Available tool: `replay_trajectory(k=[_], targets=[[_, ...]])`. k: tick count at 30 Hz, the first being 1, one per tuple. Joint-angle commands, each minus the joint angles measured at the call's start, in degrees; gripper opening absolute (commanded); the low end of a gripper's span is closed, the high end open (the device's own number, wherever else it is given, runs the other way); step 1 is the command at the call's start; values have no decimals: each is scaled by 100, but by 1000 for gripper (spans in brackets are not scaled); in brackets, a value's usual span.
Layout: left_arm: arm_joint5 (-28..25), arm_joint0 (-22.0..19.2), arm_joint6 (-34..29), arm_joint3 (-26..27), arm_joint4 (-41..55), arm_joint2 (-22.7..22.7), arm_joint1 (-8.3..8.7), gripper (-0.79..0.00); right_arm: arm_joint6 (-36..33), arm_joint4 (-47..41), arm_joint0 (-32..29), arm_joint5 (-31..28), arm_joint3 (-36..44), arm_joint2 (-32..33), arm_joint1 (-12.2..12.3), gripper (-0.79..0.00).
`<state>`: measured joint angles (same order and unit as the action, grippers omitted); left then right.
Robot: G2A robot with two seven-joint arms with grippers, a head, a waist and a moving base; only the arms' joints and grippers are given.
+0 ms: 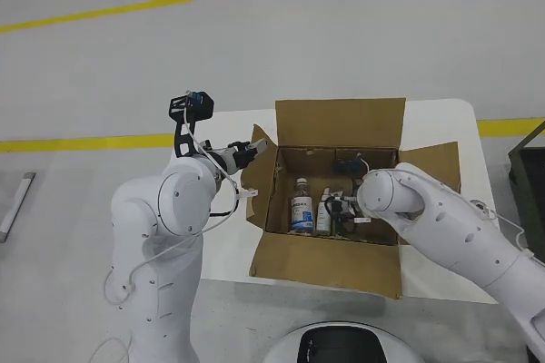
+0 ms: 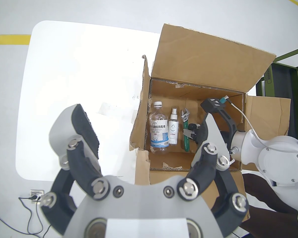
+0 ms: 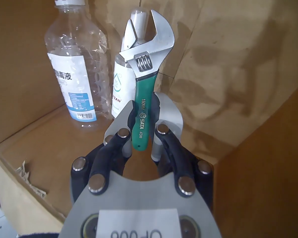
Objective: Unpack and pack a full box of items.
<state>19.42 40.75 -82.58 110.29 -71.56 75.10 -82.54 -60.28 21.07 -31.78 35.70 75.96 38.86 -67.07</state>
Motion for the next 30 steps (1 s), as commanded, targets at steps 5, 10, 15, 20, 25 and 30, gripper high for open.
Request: replay_trajectory(k=[5, 10, 15, 20, 25, 30], targets=[[0, 0, 0, 0, 0, 0, 0, 0, 78, -36, 125, 0, -294, -140, -137, -468], [0, 0, 0, 0, 0, 0, 0, 0, 40, -34, 178, -20, -360, -120, -178, -323], [0, 0, 0, 0, 0, 0, 0, 0, -32, -4, 177, -71, -246, 49, -142, 0], [0, 0, 0, 0, 0, 0, 0, 0, 11, -54, 68, -121, 413, 713, 40, -37], [0, 0, 0, 0, 0, 0, 0, 0, 54, 47, -609, -176, 1747, 2315, 470, -240], [0, 0, 0, 0, 0, 0, 0, 0, -24, 545, -1849, -65, 3196, 4327, 871, -591]])
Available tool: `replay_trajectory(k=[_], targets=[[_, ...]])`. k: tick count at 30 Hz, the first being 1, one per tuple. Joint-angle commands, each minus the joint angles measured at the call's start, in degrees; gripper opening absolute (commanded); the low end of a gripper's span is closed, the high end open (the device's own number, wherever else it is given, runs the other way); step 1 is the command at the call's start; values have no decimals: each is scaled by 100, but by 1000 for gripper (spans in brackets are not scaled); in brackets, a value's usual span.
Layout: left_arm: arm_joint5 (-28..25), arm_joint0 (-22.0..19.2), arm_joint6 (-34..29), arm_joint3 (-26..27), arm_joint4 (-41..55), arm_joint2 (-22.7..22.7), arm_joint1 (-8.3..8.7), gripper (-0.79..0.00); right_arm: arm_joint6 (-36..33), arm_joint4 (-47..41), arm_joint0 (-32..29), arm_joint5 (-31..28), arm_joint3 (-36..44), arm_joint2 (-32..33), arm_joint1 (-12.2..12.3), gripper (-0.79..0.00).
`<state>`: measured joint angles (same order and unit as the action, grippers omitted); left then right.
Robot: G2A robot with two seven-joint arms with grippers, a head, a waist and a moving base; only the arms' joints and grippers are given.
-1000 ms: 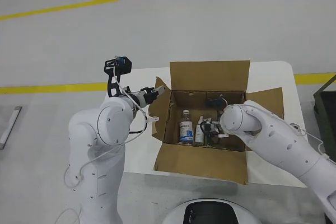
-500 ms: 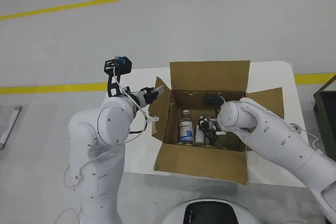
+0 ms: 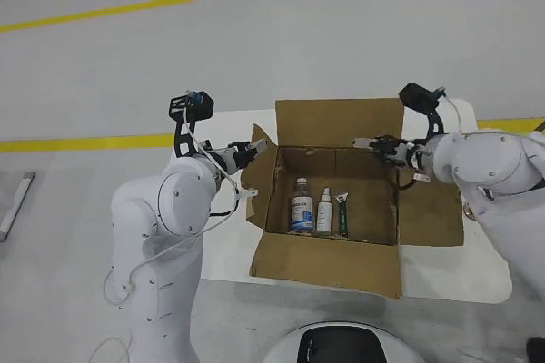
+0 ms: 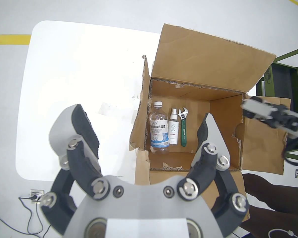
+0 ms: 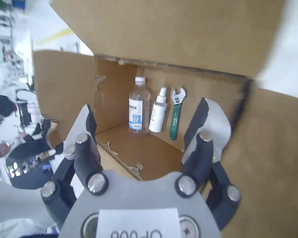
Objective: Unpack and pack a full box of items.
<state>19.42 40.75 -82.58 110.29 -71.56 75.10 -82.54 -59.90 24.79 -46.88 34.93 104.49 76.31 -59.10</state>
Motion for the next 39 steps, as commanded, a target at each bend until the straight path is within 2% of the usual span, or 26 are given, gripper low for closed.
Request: replay_trajectory(k=[1, 2, 3, 9, 13, 16, 29, 32, 36, 39], targets=[[0, 0, 0, 0, 0, 0, 0, 0, -115, 315, -596, 52, 551, 953, 134, -693], [0, 0, 0, 0, 0, 0, 0, 0, -203, 468, -851, 70, 752, 1285, 188, -767], [0, 0, 0, 0, 0, 0, 0, 0, -312, 600, -1100, 93, 898, 1608, 235, -785], [0, 0, 0, 0, 0, 0, 0, 0, -950, 1409, -2398, -5, 1344, 3003, 418, -785], [0, 0, 0, 0, 0, 0, 0, 0, -1385, 2002, -3111, -439, 1340, 3449, 503, -785], [0, 0, 0, 0, 0, 0, 0, 0, -1731, 2330, -3422, -785, 1334, 3603, 552, -785], [0, 0, 0, 0, 0, 0, 0, 0, -1829, 2237, -3501, -882, 1308, 3609, 554, -785], [0, 0, 0, 0, 0, 0, 0, 0, -1559, 2053, -3570, -1167, 1173, 3554, 541, -785], [0, 0, 0, 0, 0, 0, 0, 0, -1371, 2530, -3480, -1532, 833, 3438, 588, -785], [0, 0, 0, 0, 0, 0, 0, 0, -1333, 2810, -3192, -1727, 477, 3144, 617, -785]])
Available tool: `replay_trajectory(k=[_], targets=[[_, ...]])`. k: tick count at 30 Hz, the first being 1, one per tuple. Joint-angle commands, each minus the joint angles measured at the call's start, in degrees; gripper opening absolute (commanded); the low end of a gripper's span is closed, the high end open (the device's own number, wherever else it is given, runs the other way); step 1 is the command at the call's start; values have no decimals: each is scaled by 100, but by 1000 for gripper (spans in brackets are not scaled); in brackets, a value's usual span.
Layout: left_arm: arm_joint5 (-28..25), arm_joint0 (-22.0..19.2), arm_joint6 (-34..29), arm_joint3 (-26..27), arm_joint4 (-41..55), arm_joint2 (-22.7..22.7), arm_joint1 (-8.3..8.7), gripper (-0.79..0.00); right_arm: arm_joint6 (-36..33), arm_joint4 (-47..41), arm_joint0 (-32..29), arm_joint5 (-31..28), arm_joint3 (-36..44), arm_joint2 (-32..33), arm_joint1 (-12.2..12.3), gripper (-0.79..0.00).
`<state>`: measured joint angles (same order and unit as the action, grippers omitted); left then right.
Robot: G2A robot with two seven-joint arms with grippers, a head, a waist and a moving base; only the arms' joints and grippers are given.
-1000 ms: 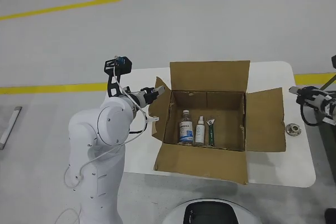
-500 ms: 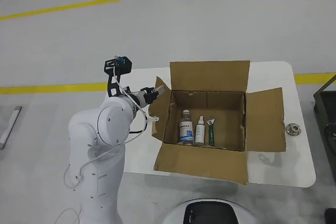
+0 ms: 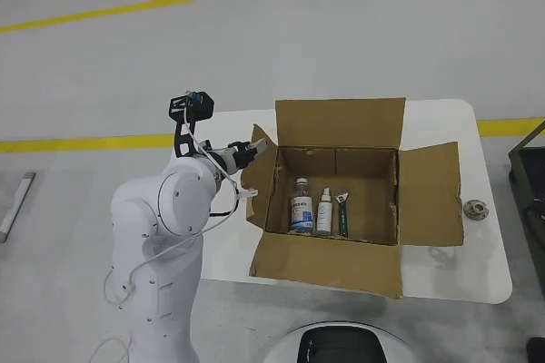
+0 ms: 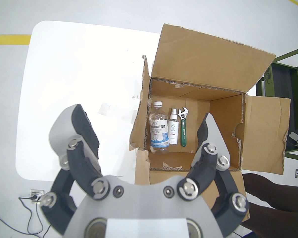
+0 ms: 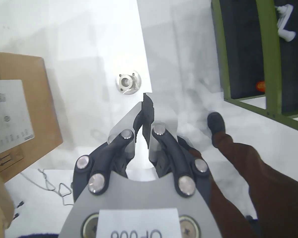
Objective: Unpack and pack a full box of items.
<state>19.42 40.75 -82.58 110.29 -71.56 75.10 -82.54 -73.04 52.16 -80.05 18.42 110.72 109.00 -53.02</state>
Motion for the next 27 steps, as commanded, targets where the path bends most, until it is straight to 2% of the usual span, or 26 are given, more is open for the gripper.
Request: replay_trajectory(k=[1, 6, 10, 15, 23, 24, 25, 27], targets=[[0, 0, 0, 0, 0, 0, 0, 0, 5, 244, 248, -186, -260, -257, 23, -785], [0, 0, 0, 0, 0, 0, 0, 0, 41, 766, 926, -679, -882, -1054, 43, -785], [0, 0, 0, 0, 0, 0, 0, 0, 33, 1119, 1426, -828, -1329, -1609, 22, -785], [0, 0, 0, 0, 0, 0, 0, 0, -371, 1503, 1994, -1251, -1843, -2210, -1, -785], [0, 0, 0, 0, 0, 0, 0, 0, -668, 1713, 2576, -1456, -2359, -2676, -61, -785], [0, 0, 0, 0, 0, 0, 0, 0, -680, 1681, 2602, -1445, -2398, -2694, -68, -603], [0, 0, 0, 0, 0, 0, 0, 0, -680, 1681, 2602, -1445, -2398, -2694, -68, -493], [0, 0, 0, 0, 0, 0, 0, 0, -680, 1681, 2602, -1445, -2398, -2694, -68, -493]])
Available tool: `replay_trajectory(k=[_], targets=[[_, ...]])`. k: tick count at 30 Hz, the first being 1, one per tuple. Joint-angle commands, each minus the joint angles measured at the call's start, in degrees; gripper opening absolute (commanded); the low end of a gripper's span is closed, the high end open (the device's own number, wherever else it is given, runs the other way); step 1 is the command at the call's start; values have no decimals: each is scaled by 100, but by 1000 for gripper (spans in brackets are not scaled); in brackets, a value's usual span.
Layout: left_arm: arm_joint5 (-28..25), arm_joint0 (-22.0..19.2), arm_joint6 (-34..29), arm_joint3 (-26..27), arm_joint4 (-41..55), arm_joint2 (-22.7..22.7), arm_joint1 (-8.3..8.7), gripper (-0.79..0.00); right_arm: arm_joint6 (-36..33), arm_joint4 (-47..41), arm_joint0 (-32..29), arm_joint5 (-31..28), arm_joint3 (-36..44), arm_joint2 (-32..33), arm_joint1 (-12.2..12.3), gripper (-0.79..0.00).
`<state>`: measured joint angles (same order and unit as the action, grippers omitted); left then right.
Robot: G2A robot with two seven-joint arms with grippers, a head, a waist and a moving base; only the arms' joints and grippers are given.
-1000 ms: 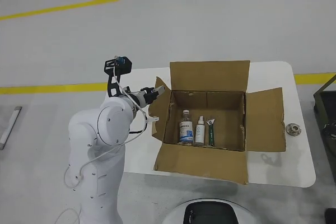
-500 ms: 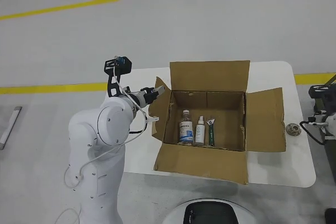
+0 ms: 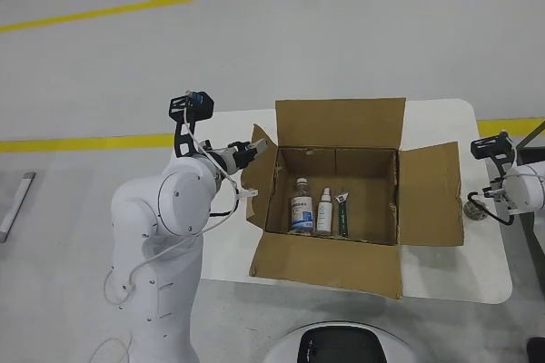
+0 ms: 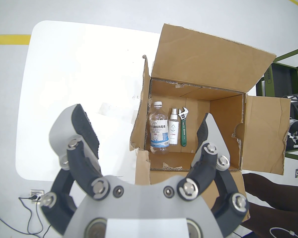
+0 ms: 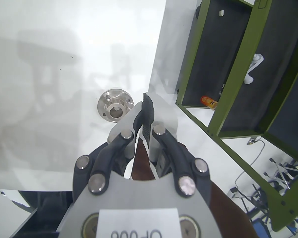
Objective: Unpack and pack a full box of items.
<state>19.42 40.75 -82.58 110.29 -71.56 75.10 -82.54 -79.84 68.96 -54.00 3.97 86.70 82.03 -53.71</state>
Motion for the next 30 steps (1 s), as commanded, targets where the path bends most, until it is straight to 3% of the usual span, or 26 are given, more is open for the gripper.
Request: replay_trajectory(k=[1, 11, 12, 28, 30], targets=[[0, 0, 0, 0, 0, 0, 0, 0, 1, 2, -4, 0, 4, 3, 1, -493], [0, 0, 0, 0, 0, 0, 0, 0, 1, 2, -4, 0, 4, 3, 1, -493], [0, 0, 0, 0, 0, 0, 0, 0, 38, 8, -22, -2, -12, -3, 0, 0], [0, 0, 0, 0, 0, 0, 0, 0, 55, -225, -51, -58, 113, 49, -34, 0], [0, 0, 0, 0, 0, 0, 0, 0, -78, -255, -35, -96, 93, 69, -30, -194]])
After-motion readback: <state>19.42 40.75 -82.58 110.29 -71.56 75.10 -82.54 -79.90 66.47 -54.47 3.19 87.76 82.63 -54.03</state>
